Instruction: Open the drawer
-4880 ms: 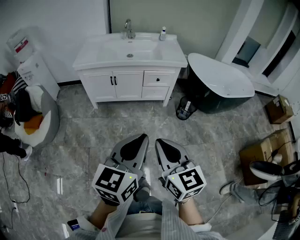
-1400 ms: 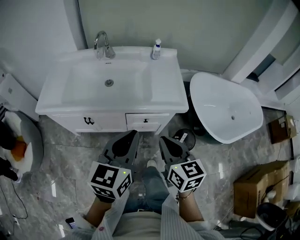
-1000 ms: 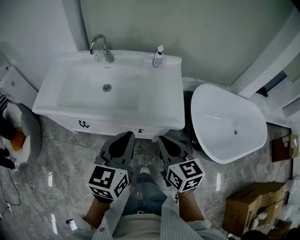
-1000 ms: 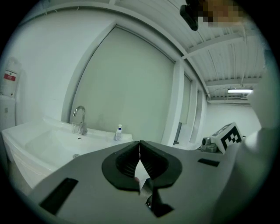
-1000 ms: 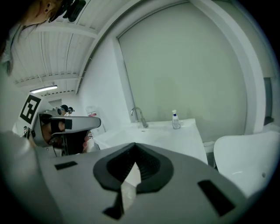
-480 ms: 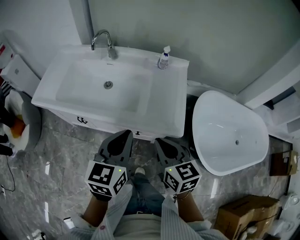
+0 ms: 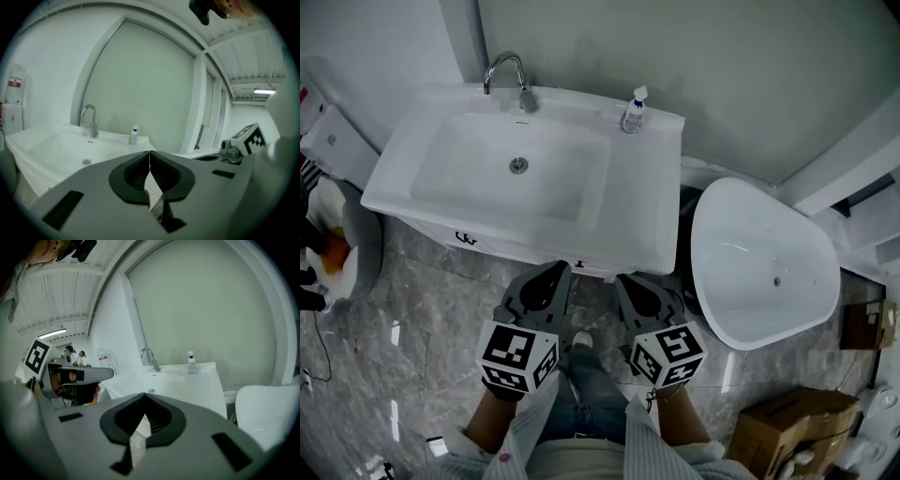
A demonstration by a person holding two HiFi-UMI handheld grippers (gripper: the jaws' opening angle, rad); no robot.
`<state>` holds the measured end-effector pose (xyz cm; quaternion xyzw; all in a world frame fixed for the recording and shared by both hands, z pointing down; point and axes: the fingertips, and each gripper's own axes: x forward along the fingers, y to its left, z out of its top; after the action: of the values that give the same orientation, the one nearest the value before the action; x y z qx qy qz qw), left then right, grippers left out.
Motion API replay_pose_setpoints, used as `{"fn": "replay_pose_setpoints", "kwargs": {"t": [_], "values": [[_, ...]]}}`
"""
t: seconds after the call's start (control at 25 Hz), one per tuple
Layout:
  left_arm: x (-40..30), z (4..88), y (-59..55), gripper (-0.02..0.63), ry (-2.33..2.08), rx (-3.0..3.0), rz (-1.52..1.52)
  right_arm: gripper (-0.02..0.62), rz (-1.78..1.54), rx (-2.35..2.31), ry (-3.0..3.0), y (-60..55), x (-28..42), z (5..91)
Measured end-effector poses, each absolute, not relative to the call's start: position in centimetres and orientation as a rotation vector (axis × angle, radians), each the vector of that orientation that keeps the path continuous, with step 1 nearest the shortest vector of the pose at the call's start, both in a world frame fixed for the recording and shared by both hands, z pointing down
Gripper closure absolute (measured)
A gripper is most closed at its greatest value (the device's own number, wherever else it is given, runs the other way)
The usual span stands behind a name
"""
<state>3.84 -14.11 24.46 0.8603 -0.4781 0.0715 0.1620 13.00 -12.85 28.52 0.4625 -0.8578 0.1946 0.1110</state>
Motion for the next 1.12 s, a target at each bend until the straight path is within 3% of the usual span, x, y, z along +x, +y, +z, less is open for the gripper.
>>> {"fn": "replay_pose_setpoints", "kwargs": {"t": [1.12], "values": [[3.3, 48.1, -16.4, 0.588, -1.122, 2.488, 0.457, 0.592, 0.582, 1.284, -2.380, -15.6, 10.3, 50.9]]}}
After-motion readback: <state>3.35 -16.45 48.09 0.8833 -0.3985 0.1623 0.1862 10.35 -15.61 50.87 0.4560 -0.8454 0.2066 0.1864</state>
